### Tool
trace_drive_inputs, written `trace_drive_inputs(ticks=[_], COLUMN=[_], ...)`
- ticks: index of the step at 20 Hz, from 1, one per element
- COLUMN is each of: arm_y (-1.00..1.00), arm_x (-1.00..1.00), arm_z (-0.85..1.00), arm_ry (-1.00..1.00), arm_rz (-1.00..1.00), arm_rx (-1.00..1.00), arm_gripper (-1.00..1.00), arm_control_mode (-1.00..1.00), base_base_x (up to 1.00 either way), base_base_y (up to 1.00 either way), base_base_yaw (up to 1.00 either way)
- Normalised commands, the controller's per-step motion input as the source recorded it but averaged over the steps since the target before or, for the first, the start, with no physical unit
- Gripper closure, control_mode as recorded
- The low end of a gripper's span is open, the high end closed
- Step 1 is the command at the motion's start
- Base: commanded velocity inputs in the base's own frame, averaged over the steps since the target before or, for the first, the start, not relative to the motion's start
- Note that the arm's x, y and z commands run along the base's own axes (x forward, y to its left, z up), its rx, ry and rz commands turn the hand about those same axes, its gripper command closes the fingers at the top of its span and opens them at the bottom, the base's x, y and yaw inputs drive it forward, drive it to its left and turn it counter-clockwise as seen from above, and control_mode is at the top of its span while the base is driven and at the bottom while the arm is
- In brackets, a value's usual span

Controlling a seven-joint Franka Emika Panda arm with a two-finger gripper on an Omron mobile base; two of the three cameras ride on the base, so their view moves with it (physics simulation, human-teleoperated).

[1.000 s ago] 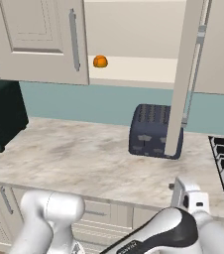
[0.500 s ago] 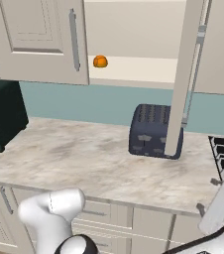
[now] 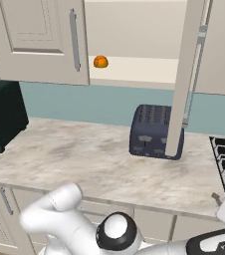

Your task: Pick the orange, kiwi from the counter and place them in the cabinet. Then close the cabinet.

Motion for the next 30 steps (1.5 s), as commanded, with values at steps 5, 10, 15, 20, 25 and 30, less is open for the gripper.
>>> trace_drive_inputs(ticks=[5, 10, 15, 20, 25, 30], arm_y=[-0.23, -0.4, -0.39, -0.09, 0.24, 0.71], arm_x=[0.78, 0.62, 0.56, 0.2, 0.0, -0.3], arm_z=[0.03, 0.13, 0.18, 0.46, 0.73, 0.58], arm_ry=[0.0, 0.0, -0.01, -0.12, -0.07, -0.38], arm_rz=[0.09, 0.13, 0.15, 0.24, 0.41, 0.42], arm_rx=[0.07, 0.14, 0.14, 0.04, -0.05, -0.27], arm_gripper=[-1.0, -1.0, -1.0, -1.0, -1.0, -1.0], arm_control_mode=[-1.0, -1.0, -1.0, -1.0, -1.0, -1.0], base_base_x=[0.0, 0.0, 0.0, 0.0, 0.0, 0.0], base_base_y=[0.0, 0.0, 0.0, 0.0, 0.0, 0.0], base_base_yaw=[0.0, 0.0, 0.0, 0.0, 0.0, 0.0])
